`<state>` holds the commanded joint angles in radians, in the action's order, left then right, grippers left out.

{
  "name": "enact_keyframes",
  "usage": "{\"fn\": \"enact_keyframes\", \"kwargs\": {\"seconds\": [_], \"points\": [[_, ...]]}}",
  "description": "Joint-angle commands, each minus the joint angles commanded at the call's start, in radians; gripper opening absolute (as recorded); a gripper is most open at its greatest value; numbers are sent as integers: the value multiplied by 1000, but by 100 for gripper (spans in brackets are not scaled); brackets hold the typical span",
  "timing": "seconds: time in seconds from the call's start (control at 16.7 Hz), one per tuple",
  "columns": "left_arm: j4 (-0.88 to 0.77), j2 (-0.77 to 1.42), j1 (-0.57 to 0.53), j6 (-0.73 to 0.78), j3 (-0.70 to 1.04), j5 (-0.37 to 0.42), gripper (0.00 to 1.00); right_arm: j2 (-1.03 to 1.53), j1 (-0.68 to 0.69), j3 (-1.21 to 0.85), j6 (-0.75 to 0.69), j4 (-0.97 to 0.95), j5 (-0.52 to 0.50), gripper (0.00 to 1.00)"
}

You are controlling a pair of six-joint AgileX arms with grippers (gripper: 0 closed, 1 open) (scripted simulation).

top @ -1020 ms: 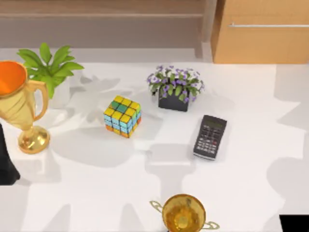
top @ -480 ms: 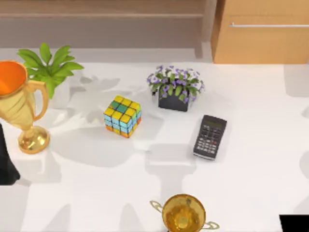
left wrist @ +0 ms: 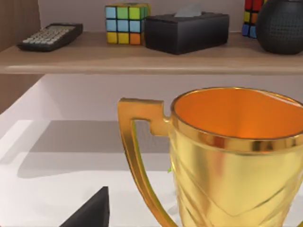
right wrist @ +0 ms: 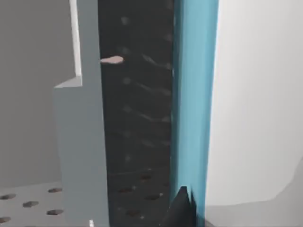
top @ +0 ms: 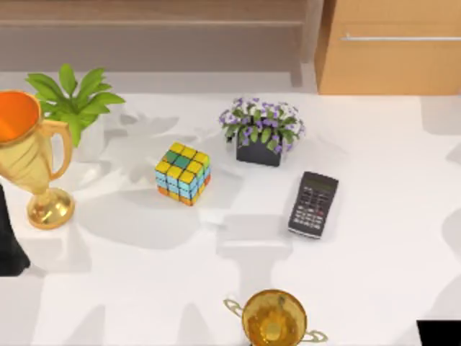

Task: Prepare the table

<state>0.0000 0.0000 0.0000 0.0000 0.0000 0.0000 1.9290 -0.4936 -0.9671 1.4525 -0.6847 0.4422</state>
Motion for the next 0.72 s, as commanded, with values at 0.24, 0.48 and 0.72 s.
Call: {"fn": "enact_keyframes", "kwargs": {"seconds": [0.24,0.48,0.72], "points": [[0,0,0,0,0,0,100,43,8,-42,3,7,-16,0],[0,0,0,0,0,0,100,43,8,-42,3,7,-16,15],[0,0,0,0,0,0,100,43,8,-42,3,7,-16,45]]}}
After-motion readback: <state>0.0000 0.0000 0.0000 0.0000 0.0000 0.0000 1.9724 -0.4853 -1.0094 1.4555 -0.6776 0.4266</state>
